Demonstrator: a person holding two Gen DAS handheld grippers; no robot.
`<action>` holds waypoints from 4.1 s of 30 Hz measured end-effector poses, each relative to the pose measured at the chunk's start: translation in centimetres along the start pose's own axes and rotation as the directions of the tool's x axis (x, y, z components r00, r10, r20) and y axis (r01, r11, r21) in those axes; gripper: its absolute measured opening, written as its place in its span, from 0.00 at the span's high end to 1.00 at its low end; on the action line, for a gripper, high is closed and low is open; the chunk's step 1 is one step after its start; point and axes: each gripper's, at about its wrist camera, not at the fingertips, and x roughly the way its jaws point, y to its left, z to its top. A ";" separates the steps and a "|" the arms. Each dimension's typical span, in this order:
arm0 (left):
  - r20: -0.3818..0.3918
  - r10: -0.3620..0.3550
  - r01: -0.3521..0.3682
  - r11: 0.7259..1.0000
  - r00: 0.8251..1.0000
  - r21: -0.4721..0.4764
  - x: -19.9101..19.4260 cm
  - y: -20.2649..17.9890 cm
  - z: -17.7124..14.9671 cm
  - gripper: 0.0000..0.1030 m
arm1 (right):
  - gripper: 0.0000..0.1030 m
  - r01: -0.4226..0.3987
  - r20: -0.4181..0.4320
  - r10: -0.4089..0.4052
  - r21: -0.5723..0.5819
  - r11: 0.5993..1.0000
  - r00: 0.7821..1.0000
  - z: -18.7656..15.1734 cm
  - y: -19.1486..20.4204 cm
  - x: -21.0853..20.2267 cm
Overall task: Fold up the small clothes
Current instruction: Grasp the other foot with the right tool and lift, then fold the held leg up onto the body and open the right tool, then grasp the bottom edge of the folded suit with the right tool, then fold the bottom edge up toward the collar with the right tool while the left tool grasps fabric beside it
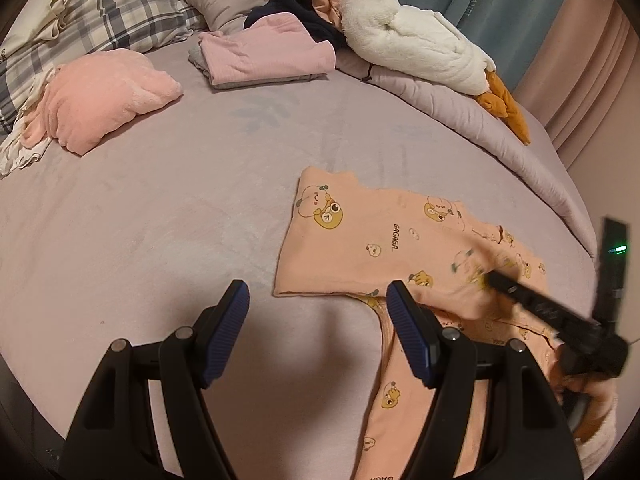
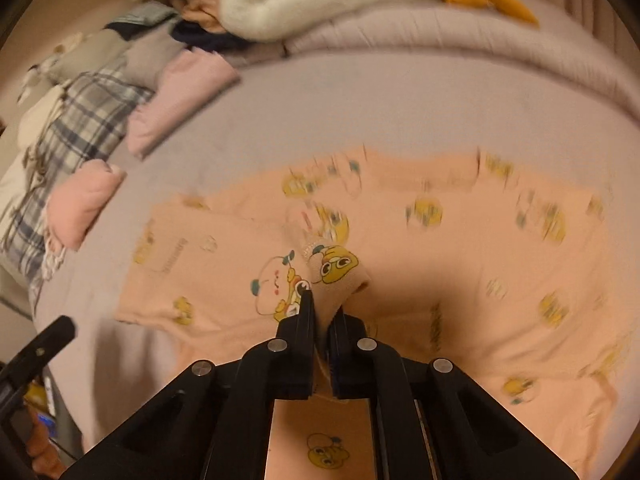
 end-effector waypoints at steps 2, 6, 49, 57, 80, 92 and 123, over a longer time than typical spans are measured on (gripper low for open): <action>-0.004 -0.003 0.003 1.000 1.000 -0.004 0.2 0.0 0.2 0.31 | 0.93 -0.023 0.036 0.023 -0.008 1.000 0.999 0.7 0.1 -1.7; -0.007 -0.010 0.010 1.000 1.000 -0.009 0.4 -0.3 0.6 0.31 | 0.93 -0.047 0.112 0.050 -0.033 0.998 0.992 2.6 0.2 -5.3; -0.178 0.034 0.001 0.982 0.983 0.189 9.0 -7.4 0.2 0.31 | 0.75 0.236 -0.063 -0.227 0.260 0.937 0.972 0.0 -16.5 -2.4; -0.154 -0.026 0.055 0.981 0.988 0.188 2.5 -5.6 -3.4 0.24 | 0.44 0.224 0.068 -0.241 0.194 0.955 0.968 -4.9 -13.7 -11.2; -0.288 -0.158 0.190 0.978 0.944 0.088 -3.6 -2.2 -16.7 0.29 | 0.44 0.035 -0.077 -0.031 0.041 0.999 0.997 -20.8 -9.3 -14.7; -0.309 -0.229 0.259 0.964 0.923 0.059 -4.9 -1.7 -16.4 0.36 | 0.92 -0.016 0.019 0.017 -0.021 1.000 1.000 -18.1 -7.5 -15.6; -0.228 -0.160 0.206 0.959 0.961 0.196 -2.1 -4.9 -10.1 0.41 | 0.92 0.078 0.068 -0.103 0.301 0.950 0.992 -11.0 -14.8 -11.0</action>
